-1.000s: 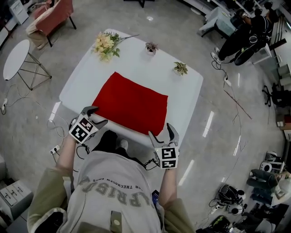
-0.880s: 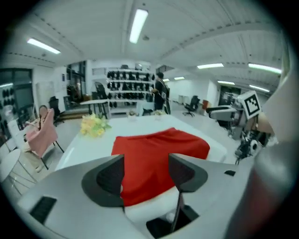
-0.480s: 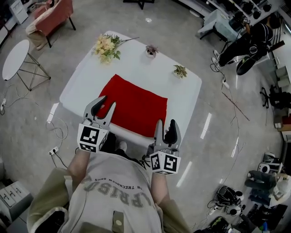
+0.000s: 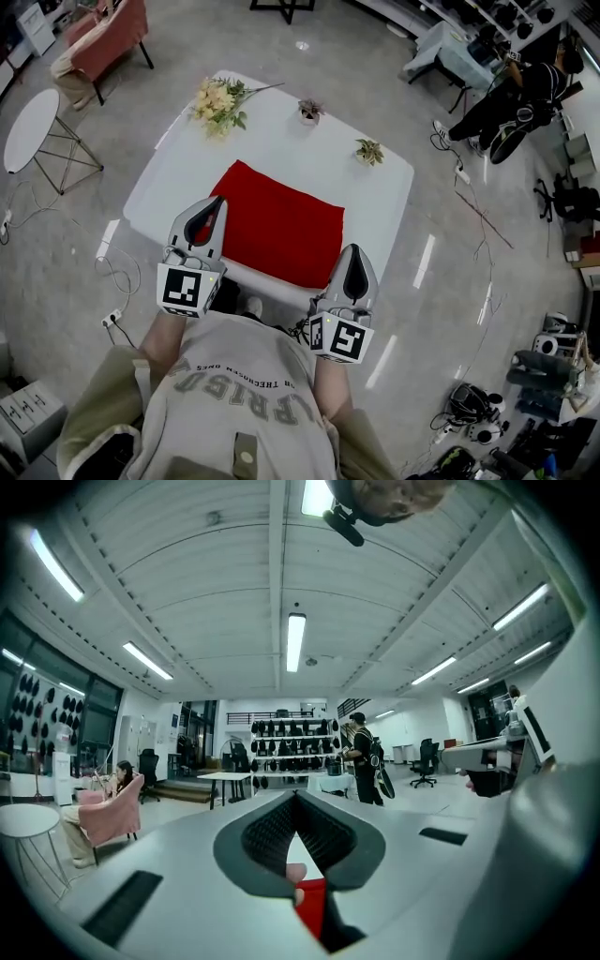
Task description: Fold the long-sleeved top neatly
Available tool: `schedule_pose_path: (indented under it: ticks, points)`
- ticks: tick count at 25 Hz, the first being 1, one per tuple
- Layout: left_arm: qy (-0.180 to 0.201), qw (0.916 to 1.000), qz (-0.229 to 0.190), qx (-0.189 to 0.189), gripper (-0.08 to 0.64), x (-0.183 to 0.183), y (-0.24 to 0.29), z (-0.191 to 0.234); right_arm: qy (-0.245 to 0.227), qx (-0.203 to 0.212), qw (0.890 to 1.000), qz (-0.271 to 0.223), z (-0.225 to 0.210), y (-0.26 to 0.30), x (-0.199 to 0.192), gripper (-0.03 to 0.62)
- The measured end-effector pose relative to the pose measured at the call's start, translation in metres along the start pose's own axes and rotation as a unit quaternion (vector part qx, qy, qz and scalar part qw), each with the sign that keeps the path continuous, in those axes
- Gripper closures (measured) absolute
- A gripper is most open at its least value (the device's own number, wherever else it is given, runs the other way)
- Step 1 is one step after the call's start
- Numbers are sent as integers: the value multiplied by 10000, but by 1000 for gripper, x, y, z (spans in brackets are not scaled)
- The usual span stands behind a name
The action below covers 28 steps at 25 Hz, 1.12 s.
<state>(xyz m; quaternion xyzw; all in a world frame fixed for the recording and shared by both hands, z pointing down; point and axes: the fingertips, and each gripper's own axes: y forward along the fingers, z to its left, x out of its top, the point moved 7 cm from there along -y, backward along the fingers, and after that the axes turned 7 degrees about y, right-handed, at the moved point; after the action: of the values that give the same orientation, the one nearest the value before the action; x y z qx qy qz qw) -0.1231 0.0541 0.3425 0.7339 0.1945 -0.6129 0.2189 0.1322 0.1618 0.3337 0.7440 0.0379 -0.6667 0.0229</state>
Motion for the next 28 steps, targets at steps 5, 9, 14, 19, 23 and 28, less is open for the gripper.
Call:
schedule_pose_path:
  ticks: [5, 9, 14, 19, 23, 28]
  points:
    - [48, 10000, -39, -28, 548, 4, 6, 2, -259, 146, 9995, -61, 8, 6, 6, 591]
    - [90, 9999, -55, -72, 548, 6, 11, 0, -441, -46, 9990, 78, 6, 12, 2, 592]
    - [129, 9997, -187, -132, 548, 13, 18, -3, -454, -71, 9989, 0, 6, 15, 3, 592]
    - [203, 9996, -107, -153, 548, 11, 23, -4, -599, -45, 9982, -65, 3, 19, 10, 592]
    - [176, 9996, -135, -188, 548, 14, 28, -6, -664, -40, 9977, -130, 1, 20, 13, 592]
    - [236, 9994, -92, -248, 548, 11, 36, -7, -741, -28, 9971, -166, 0, 24, 16, 592]
